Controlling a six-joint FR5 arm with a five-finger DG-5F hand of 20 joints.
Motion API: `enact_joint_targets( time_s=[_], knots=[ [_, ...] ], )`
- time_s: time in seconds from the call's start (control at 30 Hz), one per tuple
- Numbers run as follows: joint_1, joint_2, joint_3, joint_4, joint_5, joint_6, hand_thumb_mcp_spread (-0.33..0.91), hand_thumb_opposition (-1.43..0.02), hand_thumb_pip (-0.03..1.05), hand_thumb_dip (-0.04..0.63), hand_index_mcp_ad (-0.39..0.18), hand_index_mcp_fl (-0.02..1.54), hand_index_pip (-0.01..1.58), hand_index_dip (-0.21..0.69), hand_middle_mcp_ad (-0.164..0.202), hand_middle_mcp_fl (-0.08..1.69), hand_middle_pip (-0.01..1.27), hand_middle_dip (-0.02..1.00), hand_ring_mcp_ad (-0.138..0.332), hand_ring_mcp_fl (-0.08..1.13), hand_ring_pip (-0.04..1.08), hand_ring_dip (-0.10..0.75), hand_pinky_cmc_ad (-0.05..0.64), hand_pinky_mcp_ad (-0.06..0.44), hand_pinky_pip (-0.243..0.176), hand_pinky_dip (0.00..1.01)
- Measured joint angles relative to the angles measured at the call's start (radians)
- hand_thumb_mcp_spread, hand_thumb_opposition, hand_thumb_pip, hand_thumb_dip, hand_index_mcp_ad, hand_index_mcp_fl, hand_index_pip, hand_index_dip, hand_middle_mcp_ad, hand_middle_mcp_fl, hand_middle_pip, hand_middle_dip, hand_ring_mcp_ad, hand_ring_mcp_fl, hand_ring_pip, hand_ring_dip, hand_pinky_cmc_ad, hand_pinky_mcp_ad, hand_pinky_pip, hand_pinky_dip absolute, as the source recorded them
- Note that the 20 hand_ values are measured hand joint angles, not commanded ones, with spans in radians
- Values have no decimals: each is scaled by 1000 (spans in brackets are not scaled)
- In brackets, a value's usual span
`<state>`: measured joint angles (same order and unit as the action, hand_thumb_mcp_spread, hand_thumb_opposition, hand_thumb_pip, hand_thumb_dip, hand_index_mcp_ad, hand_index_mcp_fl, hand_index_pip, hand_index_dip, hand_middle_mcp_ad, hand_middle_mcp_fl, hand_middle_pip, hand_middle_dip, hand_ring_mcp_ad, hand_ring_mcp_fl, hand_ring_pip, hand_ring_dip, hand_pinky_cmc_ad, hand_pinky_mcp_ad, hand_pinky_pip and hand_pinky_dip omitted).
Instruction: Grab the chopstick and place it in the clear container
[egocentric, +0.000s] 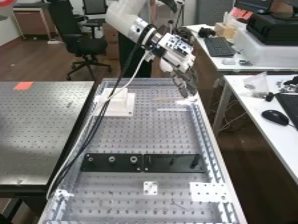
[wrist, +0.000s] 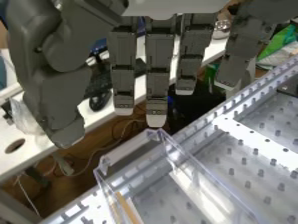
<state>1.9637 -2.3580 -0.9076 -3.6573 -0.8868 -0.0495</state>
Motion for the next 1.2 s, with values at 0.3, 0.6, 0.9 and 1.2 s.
enact_joint_targets(
  time_s=[0.3,0.6,0.9,1.2],
  knots=[
    [-8,140,-209,227,44,-13,379,-744,457,227,-115,653,40,407,42,639,124,670,73,312,70,414,396,305,-10,459],
    [-36,274,-403,478,21,-96,377,-731,442,213,-117,637,38,407,42,555,112,646,68,279,73,414,408,307,-10,459],
    [-83,386,-569,714,-79,-240,361,-728,393,168,-117,504,42,407,40,410,112,567,72,197,84,412,429,335,-10,459],
    [-141,466,-690,874,-200,-390,349,-712,400,150,-115,307,45,408,51,305,113,552,80,127,87,400,443,346,3,454]
  ],
)
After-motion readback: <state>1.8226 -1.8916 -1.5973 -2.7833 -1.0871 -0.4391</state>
